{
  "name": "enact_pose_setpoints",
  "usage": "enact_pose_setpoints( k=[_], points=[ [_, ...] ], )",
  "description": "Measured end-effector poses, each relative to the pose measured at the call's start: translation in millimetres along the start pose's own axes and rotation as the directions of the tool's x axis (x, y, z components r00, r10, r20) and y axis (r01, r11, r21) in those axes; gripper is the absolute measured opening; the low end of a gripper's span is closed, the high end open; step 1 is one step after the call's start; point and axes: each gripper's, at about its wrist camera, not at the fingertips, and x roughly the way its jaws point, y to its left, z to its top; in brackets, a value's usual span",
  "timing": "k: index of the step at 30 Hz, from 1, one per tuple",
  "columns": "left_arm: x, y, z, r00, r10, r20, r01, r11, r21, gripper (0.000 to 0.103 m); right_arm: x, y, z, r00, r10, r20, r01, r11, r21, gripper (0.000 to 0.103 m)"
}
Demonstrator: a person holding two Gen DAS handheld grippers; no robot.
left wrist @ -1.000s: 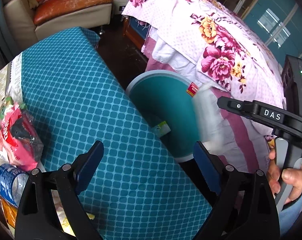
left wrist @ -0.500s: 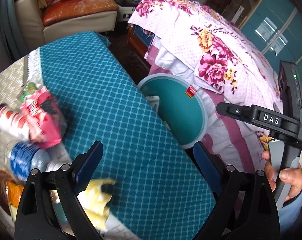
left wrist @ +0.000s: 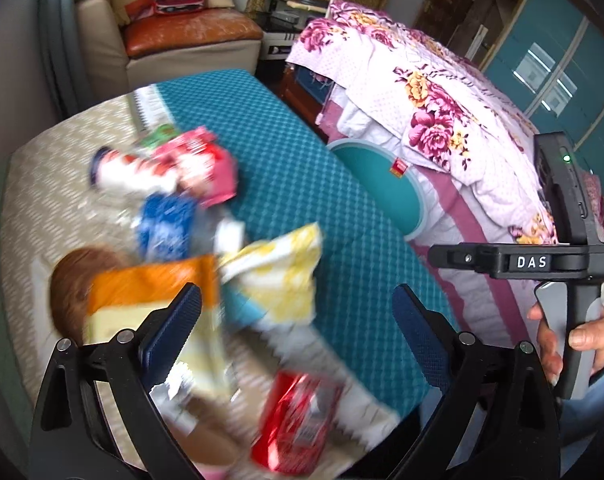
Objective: Collect trash
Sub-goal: 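Grasp the pink paper cup with left tool while right tool grasps the red can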
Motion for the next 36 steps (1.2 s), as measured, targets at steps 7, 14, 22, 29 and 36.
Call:
enact_pose_setpoints(
  k=[7, 14, 22, 29, 36],
  points=[
    [-30.4, 43.5, -53.4, 0.999, 0.046, -0.027, -0.047, 0.999, -0.020, 0.097, 26.7, 55.8, -41.0, 0.991, 0.025, -0.133, -0.038, 0.995, -0.095, 0.077],
    [-41.9, 74.7, -103.4, 0.994, 0.077, -0.077, -0.080, 0.996, -0.035, 0.097, 57.9, 106.5, -71.1, 0.965, 0.031, -0.259, -0.081, 0.980, -0.183, 0.077],
    [-35.1, 80.6, -131.0, 0.991, 0.076, -0.113, -0.079, 0.997, -0.022, 0.097, 87.4, 123.0, -82.3, 0.939, 0.081, -0.335, -0.132, 0.982, -0.133, 0.077],
    [-14.5, 89.9, -136.1, 0.988, 0.050, -0.148, -0.060, 0.996, -0.059, 0.097, 111.1, 129.1, -81.8, 0.927, 0.169, -0.334, -0.195, 0.980, -0.044, 0.077],
    [2.2, 93.6, -138.0, 0.983, 0.036, -0.181, -0.049, 0.996, -0.072, 0.097, 116.2, 150.3, -82.0, 0.923, 0.223, -0.313, -0.263, 0.961, -0.092, 0.048]
  ],
)
